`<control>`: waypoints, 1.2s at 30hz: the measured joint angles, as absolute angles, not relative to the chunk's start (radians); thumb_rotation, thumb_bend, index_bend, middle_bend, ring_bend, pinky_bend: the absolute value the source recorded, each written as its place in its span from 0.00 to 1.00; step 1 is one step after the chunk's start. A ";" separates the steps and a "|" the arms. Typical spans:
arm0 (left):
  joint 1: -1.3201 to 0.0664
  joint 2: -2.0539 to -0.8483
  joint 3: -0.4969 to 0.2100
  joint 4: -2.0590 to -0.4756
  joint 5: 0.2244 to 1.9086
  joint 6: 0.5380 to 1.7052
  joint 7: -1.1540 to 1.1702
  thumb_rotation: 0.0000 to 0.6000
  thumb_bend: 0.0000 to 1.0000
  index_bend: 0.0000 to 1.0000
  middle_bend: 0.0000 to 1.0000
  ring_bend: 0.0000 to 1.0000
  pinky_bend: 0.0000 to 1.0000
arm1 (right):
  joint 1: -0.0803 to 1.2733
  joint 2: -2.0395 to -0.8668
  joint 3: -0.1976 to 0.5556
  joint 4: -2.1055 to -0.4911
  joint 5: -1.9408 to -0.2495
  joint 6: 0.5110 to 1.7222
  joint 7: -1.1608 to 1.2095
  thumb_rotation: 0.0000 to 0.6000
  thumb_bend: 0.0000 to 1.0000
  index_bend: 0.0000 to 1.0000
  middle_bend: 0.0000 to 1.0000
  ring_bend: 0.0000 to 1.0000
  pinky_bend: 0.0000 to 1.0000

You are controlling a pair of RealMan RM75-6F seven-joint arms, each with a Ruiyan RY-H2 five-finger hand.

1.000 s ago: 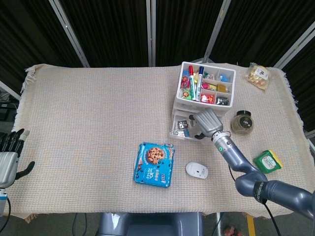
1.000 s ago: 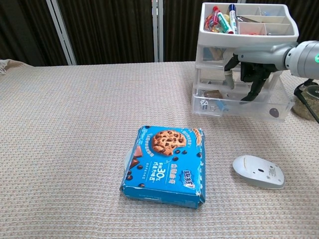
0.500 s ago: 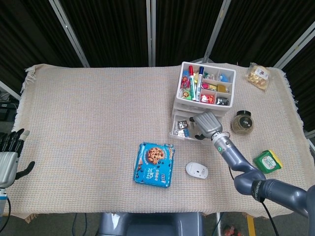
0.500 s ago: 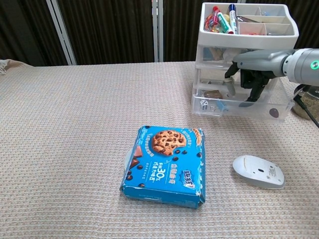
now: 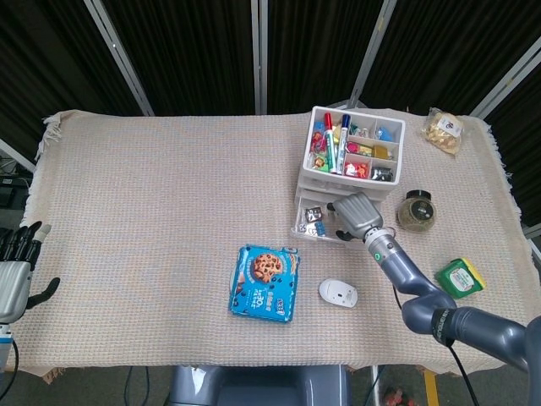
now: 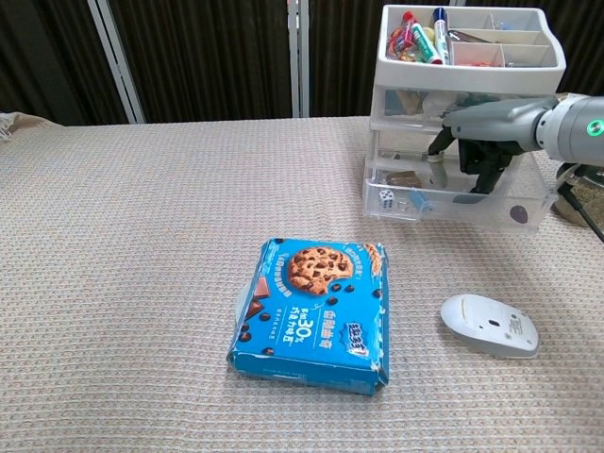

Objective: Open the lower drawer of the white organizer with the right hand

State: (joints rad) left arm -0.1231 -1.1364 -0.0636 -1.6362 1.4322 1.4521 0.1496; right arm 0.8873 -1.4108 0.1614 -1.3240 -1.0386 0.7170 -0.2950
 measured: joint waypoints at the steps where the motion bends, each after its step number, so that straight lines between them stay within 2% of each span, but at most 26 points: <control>1: -0.123 -1.136 -0.064 -1.636 1.432 1.452 0.149 1.00 0.32 0.04 0.00 0.00 0.00 | 0.890 -1.409 0.160 -1.327 -1.030 0.714 -0.303 1.00 0.00 0.50 1.00 1.00 0.66; 19: -0.124 -1.135 -0.063 -1.633 1.436 1.451 0.135 1.00 0.32 0.05 0.00 0.00 0.00 | 0.949 -1.360 0.124 -1.392 -0.857 0.692 -0.454 1.00 0.00 0.50 1.00 1.00 0.65; 36: -0.123 -1.134 -0.062 -1.633 1.437 1.452 0.136 1.00 0.31 0.05 0.00 0.00 0.00 | 0.970 -1.366 0.085 -1.396 -0.798 0.733 -0.516 1.00 0.00 0.51 1.00 1.00 0.65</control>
